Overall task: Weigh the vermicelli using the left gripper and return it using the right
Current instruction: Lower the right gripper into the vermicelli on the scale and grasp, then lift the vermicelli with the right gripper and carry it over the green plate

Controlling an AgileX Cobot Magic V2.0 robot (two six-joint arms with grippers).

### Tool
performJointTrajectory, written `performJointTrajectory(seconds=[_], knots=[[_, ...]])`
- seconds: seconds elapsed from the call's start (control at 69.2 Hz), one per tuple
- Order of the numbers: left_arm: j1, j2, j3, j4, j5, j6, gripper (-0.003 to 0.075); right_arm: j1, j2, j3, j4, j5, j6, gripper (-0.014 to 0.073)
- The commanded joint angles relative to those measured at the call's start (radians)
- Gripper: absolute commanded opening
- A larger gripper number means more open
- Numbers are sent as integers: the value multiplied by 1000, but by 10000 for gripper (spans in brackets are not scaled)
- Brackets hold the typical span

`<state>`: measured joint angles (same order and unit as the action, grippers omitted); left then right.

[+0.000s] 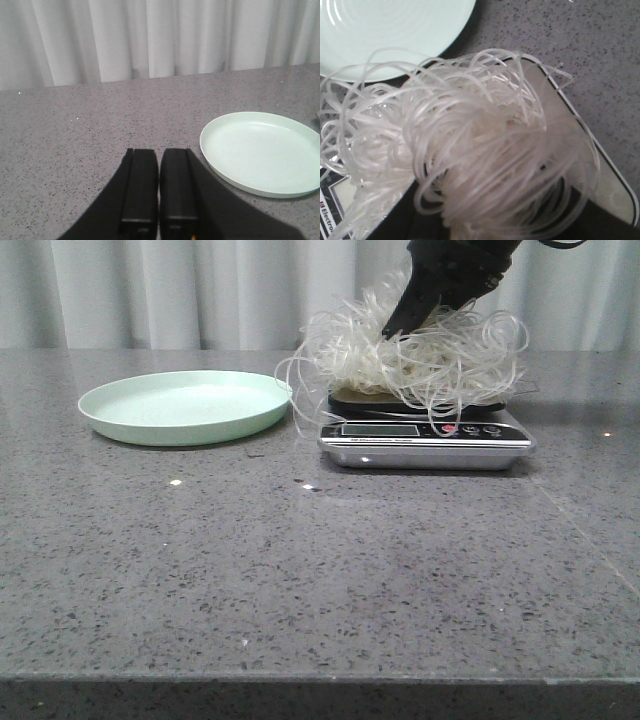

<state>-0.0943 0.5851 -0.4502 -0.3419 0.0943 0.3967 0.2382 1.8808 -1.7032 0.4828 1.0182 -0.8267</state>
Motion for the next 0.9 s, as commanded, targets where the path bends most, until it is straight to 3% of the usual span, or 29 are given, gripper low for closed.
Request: performJointTrajectory(seconds=[0.0,0.26,0.52,0.708,0.881], knots=[[-8,-2,-27,-5,-66,-6,136,-2,-28,-33,-15,74,-3,150],[-8,-2,-27,-5,-66,-6,136,-2,-28,-247,-15,204,28,150],[-8,-2,-27,-5,-66,-6,136,-2,-29,-472,0,215,139,150],[-8,-2,-27,-5,-66,-6,136,17,-29,-546,109,164,141,150],[-8,-2,-27,-7,-66,-6,136,129,-15,-550,118,17,141,150]])
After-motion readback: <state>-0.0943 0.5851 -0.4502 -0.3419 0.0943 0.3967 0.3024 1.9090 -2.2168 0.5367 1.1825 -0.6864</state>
